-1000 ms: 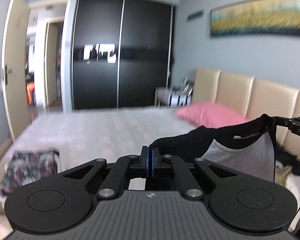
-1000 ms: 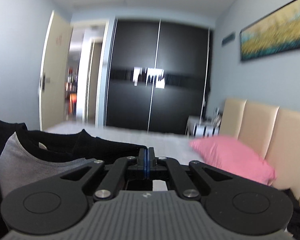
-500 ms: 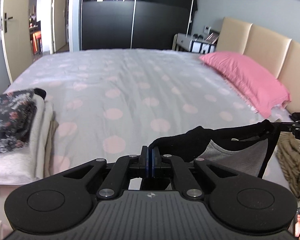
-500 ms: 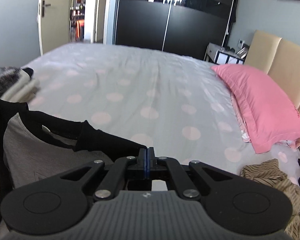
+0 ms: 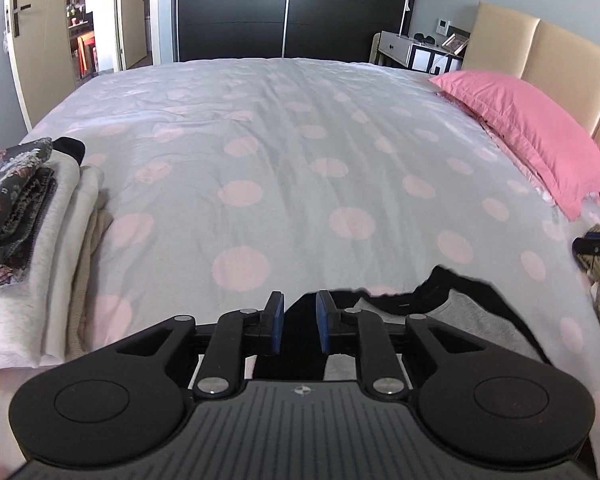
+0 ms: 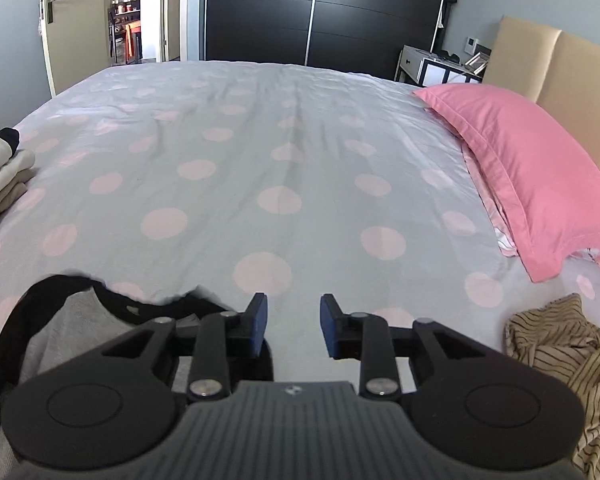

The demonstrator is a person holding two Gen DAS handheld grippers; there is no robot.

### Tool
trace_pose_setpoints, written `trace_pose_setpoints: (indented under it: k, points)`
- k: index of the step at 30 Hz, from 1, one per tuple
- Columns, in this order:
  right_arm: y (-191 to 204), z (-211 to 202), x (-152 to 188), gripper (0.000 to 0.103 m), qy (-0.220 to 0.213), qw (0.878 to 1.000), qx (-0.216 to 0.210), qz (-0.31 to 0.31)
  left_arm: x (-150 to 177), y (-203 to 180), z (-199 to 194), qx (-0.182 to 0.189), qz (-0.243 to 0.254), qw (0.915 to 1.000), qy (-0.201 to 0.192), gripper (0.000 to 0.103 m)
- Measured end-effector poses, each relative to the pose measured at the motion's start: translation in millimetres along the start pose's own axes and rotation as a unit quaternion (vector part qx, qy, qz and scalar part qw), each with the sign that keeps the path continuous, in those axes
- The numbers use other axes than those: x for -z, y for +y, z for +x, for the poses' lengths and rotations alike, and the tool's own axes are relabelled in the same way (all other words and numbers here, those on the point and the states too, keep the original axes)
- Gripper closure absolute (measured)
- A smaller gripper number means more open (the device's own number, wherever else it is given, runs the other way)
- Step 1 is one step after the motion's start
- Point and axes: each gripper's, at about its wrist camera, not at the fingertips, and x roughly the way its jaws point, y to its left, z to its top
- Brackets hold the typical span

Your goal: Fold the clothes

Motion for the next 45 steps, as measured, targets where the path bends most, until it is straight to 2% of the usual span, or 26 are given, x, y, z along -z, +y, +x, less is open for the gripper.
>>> trace_pose_setpoints:
  k: [6, 8, 17, 23, 28, 33, 36, 37, 39, 42, 45]
  points:
    - [-22, -17, 30, 0.071, 0.032, 0.999, 0.007, 0.008, 20, 14, -18, 0.002, -0.006, 0.9996, 0.029, 0.084]
    - [-29, -26, 46, 0.068, 0.048, 0.999, 0.001, 0.009, 30, 18, -26, 0.004, -0.012, 0.9990, 0.043, 0.078]
    - [-51, -79, 137, 0.066, 0.117, 0.993, -0.023, 0.025, 104, 30, -68, 0.005, -0.022, 0.9932, 0.114, 0.075]
    - [-61, -102, 192, 0.066, 0.156, 0.985, -0.022, 0.073, 152, 32, -86, 0.002, -0.043, 0.9897, 0.136, 0.075]
    - [-55, -118, 230, 0.066, 0.186, 0.976, -0.042, 0.101, 183, 26, -92, -0.003, -0.044, 0.9870, 0.155, 0.075]
    - [-36, -131, 255, 0.066, 0.208, 0.973, -0.069, 0.075, 205, 19, -97, -0.004, -0.047, 0.9850, 0.166, 0.074]
    - [-32, -129, 268, 0.067, 0.230, 0.969, -0.064, 0.065, 211, 17, -100, 0.000, -0.052, 0.9851, 0.164, 0.073]
    - [-32, -126, 272, 0.067, 0.239, 0.967, -0.059, 0.062, 212, 16, -101, -0.001, -0.052, 0.9852, 0.163, 0.073]
    - [-35, -124, 277, 0.098, 0.248, 0.965, -0.053, 0.065, 214, 16, -103, -0.003, -0.053, 0.9855, 0.161, 0.072]
    - [-47, -130, 270, 0.099, 0.234, 0.966, -0.046, 0.095, 216, 15, -105, -0.006, -0.054, 0.9859, 0.158, 0.072]
    - [-66, -143, 253, 0.099, 0.210, 0.971, -0.019, 0.116, 217, 18, -106, -0.007, -0.061, 0.9857, 0.157, 0.070]
